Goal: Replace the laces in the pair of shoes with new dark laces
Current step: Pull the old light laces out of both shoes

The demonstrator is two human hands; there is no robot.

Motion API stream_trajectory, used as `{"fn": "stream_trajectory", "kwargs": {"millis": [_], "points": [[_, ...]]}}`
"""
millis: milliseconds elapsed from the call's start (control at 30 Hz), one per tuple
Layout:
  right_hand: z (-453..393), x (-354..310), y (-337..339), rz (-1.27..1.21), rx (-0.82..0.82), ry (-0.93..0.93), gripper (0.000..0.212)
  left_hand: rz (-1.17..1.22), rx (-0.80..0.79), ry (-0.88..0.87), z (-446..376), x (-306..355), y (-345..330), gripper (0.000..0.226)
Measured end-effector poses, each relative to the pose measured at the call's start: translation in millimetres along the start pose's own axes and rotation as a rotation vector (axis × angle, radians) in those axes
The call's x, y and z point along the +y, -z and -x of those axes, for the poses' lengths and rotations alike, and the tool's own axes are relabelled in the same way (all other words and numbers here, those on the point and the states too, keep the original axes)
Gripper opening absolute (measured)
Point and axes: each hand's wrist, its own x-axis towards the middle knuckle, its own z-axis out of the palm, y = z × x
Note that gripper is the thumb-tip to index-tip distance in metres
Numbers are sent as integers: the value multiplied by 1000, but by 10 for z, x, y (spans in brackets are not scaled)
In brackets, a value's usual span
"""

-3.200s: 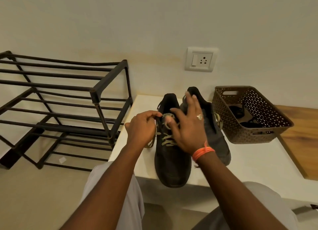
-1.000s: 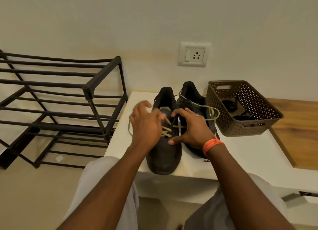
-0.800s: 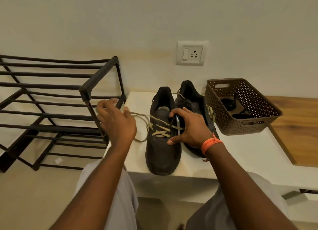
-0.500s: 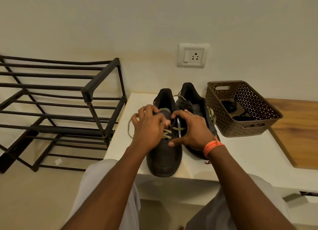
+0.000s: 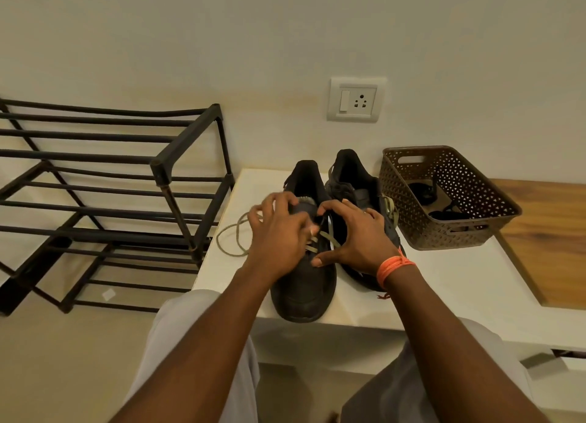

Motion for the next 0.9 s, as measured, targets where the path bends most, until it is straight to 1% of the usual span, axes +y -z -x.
{"fn": "stream_trajectory", "kwargs": {"millis": [33,100,133,167,200,233,267,333,367,400,467,500,533,600,633,700,800,833,900], "points": [[4,-4,7,-2,-5,-5,78,135,166,116,-23,-13,55,17],[-3,-19,14,-1,-9,-15,77,385,545,420,-71,-144,243,18],[-4,-26,21,0,-13,-20,78,490,716,524,-71,-239,337,20],[-4,-39,27,4,-23,-20,78,555,832,579,-53,-337,413,20],[-6,-45,32,7,-33,-12,79,557,857,599,-23,-405,466,19],[-5,-45,30,11,-38,0,79,508,807,599,10,-424,488,19],[-6,-48,21,10,-28,16,76,438,720,591,38,-406,485,23],[-16,-74,-26,-17,58,58,60,328,578,553,58,-314,420,38],[-34,-107,-62,-23,108,75,50,292,550,510,54,-276,390,40],[-60,-141,-104,-10,139,80,41,262,542,441,41,-235,364,38],[-113,-214,-199,61,118,65,31,282,504,287,13,-178,283,27],[-132,-246,-253,80,91,59,29,321,431,252,-4,-152,243,26],[-140,-269,-300,71,85,63,26,345,325,251,-27,-128,206,30],[-141,-290,-380,20,147,101,20,312,98,288,-78,-116,164,41],[-136,-290,-413,16,184,118,18,276,30,304,-101,-136,152,42],[-130,-276,-422,56,258,119,16,215,26,297,-135,-192,150,38],[-99,-241,-265,109,386,-10,14,169,115,322,-158,-244,165,33],[-74,-209,-199,100,426,-57,13,163,129,344,-163,-253,165,34],[-34,-148,-94,21,478,-89,9,183,133,363,-164,-240,170,35]]}}
